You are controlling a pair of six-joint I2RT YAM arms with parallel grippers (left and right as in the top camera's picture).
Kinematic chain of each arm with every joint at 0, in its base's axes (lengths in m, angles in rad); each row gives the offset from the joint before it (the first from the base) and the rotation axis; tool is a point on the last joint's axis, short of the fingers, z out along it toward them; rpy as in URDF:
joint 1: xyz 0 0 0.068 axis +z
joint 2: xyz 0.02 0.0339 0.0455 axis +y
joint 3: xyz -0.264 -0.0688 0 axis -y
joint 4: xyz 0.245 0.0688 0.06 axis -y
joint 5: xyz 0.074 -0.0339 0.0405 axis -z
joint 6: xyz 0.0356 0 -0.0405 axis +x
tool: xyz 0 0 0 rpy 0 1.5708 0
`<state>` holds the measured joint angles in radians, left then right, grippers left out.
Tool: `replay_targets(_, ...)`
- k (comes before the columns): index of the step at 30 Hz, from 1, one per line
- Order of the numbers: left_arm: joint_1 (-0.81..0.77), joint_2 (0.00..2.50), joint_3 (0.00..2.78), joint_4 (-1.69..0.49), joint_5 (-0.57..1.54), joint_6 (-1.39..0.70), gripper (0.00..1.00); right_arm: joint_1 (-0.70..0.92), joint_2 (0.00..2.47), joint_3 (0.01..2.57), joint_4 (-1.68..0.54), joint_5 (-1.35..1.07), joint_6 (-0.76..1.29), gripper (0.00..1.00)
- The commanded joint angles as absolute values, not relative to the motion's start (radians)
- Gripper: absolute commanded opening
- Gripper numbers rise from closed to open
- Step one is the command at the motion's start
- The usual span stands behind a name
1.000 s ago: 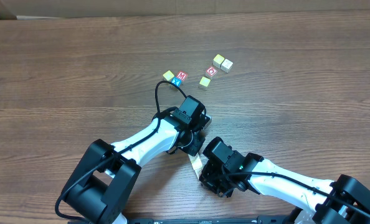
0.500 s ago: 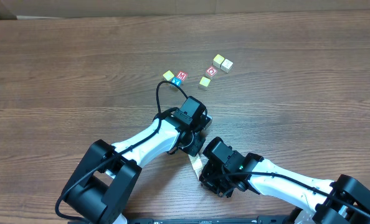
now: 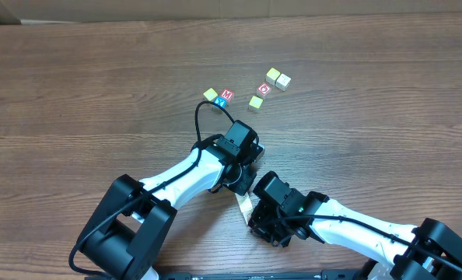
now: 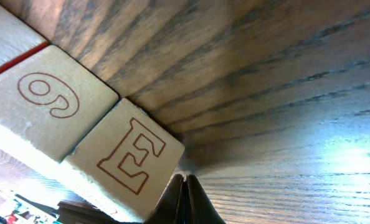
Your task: Flip 3 blocks
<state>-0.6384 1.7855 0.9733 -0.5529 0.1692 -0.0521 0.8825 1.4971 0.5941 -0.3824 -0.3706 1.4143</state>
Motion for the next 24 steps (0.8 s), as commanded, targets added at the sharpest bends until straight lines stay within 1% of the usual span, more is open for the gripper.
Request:
replay_targets(1,-0.662,1.844,0.936,-0.561,0.175,-0.059,0.04,0.882,1.499,0.601,-0.343,-0.342,1.418,0.04)
replay_targets(13,-0.662,1.844,0.936,-0.562,0.173,-0.059,0.04,0.882,1.499,0.601,-0.342,-0.341,1.418,0.04)
replay_targets(19,-0.657,1.844,0.936,-0.572,0.080,-0.058,0.04,0.882,1.499,0.601,-0.379,-0.324,1.418,0.04)
replay_targets(24,-0.624,1.844,0.936,-0.572,0.070,-0.060,0.04,0.881,1.499,0.601,-0.418,-0.297,1.417,0.04)
